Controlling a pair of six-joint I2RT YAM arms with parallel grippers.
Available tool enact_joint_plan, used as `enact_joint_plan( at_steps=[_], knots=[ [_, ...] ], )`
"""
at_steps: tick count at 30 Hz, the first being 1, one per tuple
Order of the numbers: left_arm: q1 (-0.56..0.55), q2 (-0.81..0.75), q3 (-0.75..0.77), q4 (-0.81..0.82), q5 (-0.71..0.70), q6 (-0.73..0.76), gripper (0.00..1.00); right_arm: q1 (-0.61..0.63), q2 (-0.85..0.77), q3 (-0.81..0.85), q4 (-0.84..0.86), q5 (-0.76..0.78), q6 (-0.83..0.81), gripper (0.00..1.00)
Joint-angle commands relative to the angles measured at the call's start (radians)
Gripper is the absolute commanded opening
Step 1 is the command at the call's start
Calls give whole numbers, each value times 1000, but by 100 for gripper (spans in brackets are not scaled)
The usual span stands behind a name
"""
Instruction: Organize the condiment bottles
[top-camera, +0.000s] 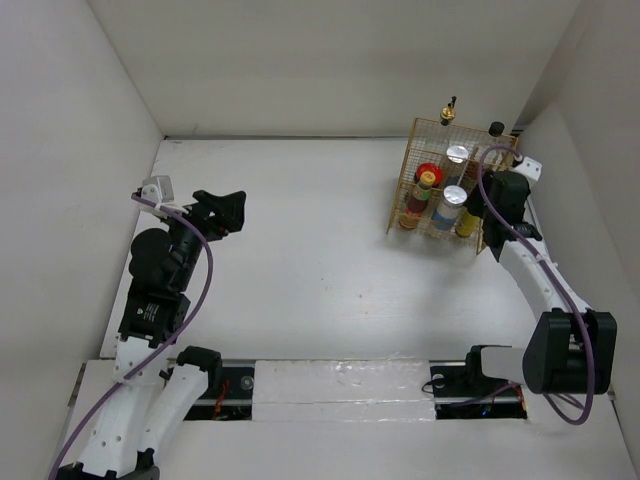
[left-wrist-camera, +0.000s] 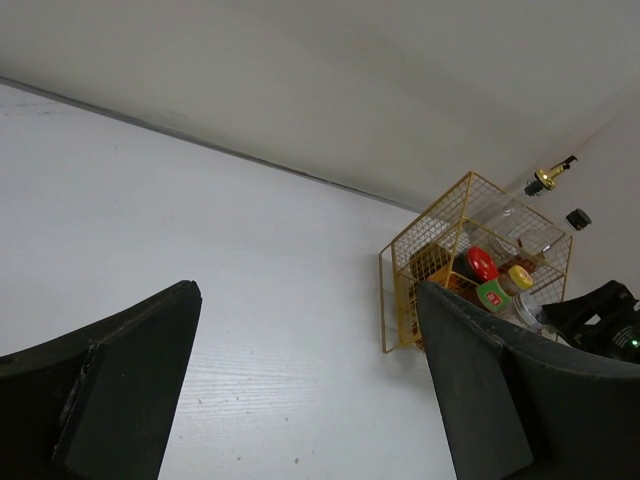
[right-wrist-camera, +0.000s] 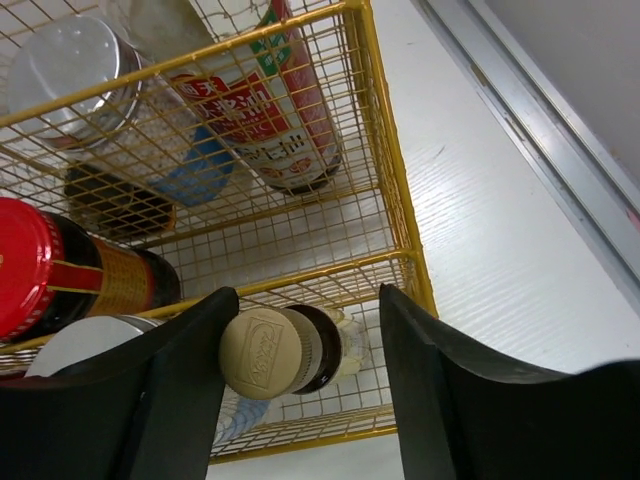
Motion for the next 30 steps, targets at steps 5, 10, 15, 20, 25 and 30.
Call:
enact_joint_plan(
  at_steps=[5, 10, 15, 20, 25, 30],
  knots=[
    [-8, -7, -1, 33, -1, 10, 85, -8, -131, 19, 60, -17, 18, 75],
    [-8, -7, 8, 33, 10, 10, 88, 55, -278, -3, 106, -66, 18, 87],
    [-8, -16, 8, 33, 19, 10, 92, 154, -456, -63, 235, -228, -43, 100],
    [-8, 6, 8, 43, 54, 10, 95, 312, -445, -73, 343, -572, -65, 100],
    [-8, -7, 8, 64, 64, 10, 98, 562, -210, -34, 369, -794, -145, 100],
    [-8, -28, 8, 55, 41, 10, 99, 829, -16, 17, 367, -738, -212, 100]
  ],
)
